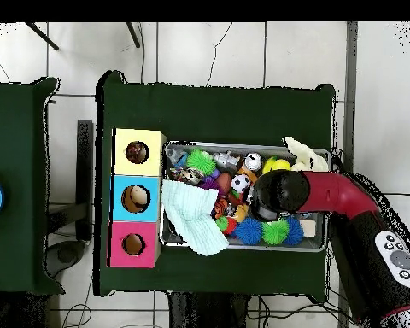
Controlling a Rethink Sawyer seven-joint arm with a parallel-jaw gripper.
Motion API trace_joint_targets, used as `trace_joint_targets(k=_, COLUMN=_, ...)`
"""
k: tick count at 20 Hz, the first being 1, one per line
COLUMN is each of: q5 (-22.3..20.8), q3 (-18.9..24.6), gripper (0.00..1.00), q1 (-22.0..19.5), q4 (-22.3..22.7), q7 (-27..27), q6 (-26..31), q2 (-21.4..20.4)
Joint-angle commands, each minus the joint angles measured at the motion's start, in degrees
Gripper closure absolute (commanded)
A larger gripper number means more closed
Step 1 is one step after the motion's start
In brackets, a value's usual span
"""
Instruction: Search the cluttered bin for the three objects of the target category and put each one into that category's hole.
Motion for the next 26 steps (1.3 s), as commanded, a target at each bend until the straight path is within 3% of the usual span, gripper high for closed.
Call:
trace_joint_targets(k=1, q5=3.3, q3=3.5, gripper=0.00, q1=2.6, q4=-7.5, q7=-10.5, q6=12.2, q2=-1.4)
trace_joint_targets(k=7, q5=4.6, q3=3.4, gripper=0.00, q1=4.5, q4=-10.8, q7=-10.7, q6=18.9, q2=-3.3)
trace_joint_targets(k=13, q5=2.8, q3=3.7, gripper=0.00, q1=5.3, q4=-16.6, q7=-13.0, q6=19.6, q2=0.6)
trace_joint_targets(k=14, q5=2.1, q3=3.9, gripper=0.00, q1=5.5, q4=-17.9, q7=-13.6, q6=18.5, q2=1.4)
trace_joint_targets(k=18, q5=-3.1, q3=6.8, gripper=0.00, q1=5.1, q4=-21.6, q7=-17.5, q6=3.3, q2=3.7)
trace_joint_targets(k=21, q5=-4.8, q3=8.1, gripper=0.00, q1=5.2, q4=-23.3, q7=-18.2, q6=-1.4, q2=4.4)
trace_joint_targets(k=26, q5=-5.2, q3=8.1, gripper=0.00, q1=6.0, q4=-26.0, q7=-18.2, q6=-0.2, q2=5.6)
